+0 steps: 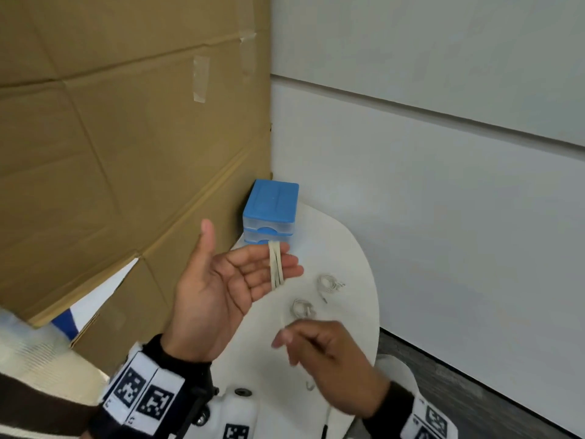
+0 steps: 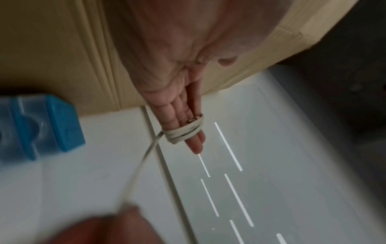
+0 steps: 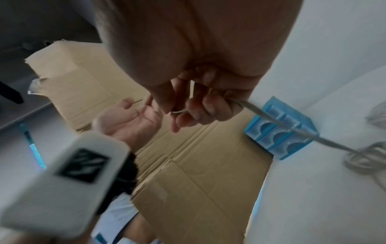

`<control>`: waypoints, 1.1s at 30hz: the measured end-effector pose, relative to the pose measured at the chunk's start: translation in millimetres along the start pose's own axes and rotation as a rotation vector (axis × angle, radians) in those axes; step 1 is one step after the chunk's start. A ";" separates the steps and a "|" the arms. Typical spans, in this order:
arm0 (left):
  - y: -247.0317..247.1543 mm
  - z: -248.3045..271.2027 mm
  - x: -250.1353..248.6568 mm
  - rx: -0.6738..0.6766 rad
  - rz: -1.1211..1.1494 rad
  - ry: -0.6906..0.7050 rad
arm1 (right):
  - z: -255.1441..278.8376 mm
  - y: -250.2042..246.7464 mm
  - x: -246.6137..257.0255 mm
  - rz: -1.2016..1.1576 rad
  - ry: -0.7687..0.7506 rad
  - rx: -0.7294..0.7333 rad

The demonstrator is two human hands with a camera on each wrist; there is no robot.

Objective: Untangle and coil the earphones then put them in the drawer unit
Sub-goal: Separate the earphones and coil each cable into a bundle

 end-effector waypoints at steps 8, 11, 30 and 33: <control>-22.1 -6.6 14.2 -0.054 -0.371 0.009 | 15.0 -21.8 74.5 -0.171 -0.155 0.032; -12.7 -4.4 24.7 0.009 -0.311 -0.053 | -10.5 -65.0 91.7 -0.209 -0.201 -0.169; 1.2 7.9 75.4 0.064 -0.218 -0.551 | -40.4 -100.9 46.1 -0.171 -0.240 -0.404; 3.7 8.7 75.3 0.037 -0.191 -0.521 | -48.0 -105.8 19.0 -0.222 -0.120 -0.425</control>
Point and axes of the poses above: each hand's wrist, its own z-axis away from the middle knuckle, its own y-axis out of the palm, x = y × z, the point moved 9 cm from there along -z, towards the middle knuckle, and after that the axes turned 10 degrees about y, right-handed, at the moved point
